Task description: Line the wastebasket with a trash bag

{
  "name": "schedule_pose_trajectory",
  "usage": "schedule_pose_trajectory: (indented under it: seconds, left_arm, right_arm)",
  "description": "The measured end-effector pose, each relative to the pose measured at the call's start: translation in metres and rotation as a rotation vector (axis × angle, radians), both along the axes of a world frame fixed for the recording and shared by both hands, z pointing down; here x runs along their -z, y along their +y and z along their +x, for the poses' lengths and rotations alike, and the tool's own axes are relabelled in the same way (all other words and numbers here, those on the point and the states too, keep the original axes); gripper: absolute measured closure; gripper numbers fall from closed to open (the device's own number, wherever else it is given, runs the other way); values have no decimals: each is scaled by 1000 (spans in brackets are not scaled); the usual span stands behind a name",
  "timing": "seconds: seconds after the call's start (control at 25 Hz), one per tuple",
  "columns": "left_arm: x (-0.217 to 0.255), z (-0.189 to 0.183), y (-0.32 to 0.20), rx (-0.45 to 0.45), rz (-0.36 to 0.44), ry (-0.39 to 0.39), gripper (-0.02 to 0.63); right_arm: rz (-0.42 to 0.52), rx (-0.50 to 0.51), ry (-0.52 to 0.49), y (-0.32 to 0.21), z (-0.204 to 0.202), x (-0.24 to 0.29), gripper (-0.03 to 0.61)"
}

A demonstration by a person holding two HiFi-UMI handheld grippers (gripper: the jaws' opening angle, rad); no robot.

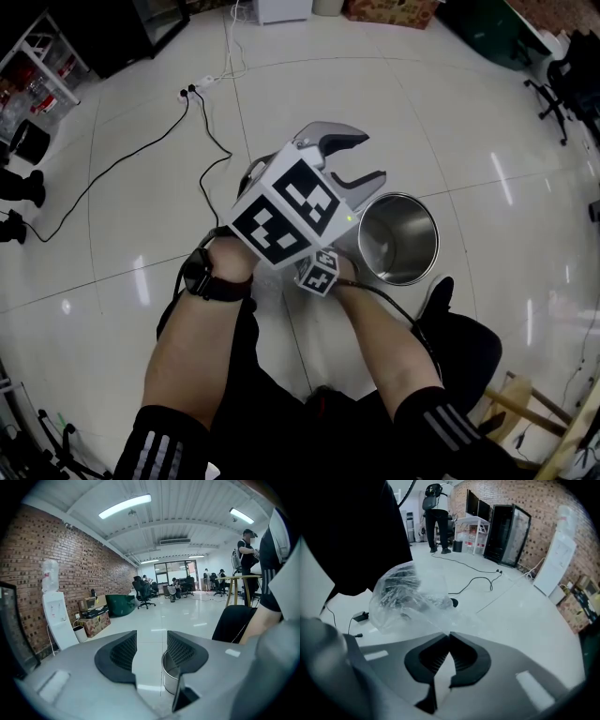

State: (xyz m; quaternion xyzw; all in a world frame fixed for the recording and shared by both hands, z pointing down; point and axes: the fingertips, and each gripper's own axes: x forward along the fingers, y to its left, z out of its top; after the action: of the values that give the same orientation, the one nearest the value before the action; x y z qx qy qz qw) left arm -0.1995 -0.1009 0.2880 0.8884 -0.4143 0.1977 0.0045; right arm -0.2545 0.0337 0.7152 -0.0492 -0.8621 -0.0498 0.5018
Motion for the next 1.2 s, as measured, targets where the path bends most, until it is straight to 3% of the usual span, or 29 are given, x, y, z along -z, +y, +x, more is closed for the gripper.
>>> schedule_pose_trajectory:
  seconds: [0.32, 0.56, 0.8, 1.04, 1.2]
  left_arm:
    - [13, 1, -2, -5, 40, 14, 417]
    - [20, 0, -3, 6, 67, 24, 417]
    - [24, -3, -6, 33, 81, 25, 417]
    - [23, -2, -12, 44, 83, 19, 417]
    - [18, 4, -16, 40, 77, 8, 417]
  right_arm:
    - [-3, -25, -102, -3, -5, 46, 572]
    - [87, 60, -177, -12, 13, 120, 572]
    - [147, 68, -265, -40, 59, 213, 572]
    - [59, -51, -383, -78, 128, 288, 572]
    - [65, -150, -424, -109, 178, 316, 572]
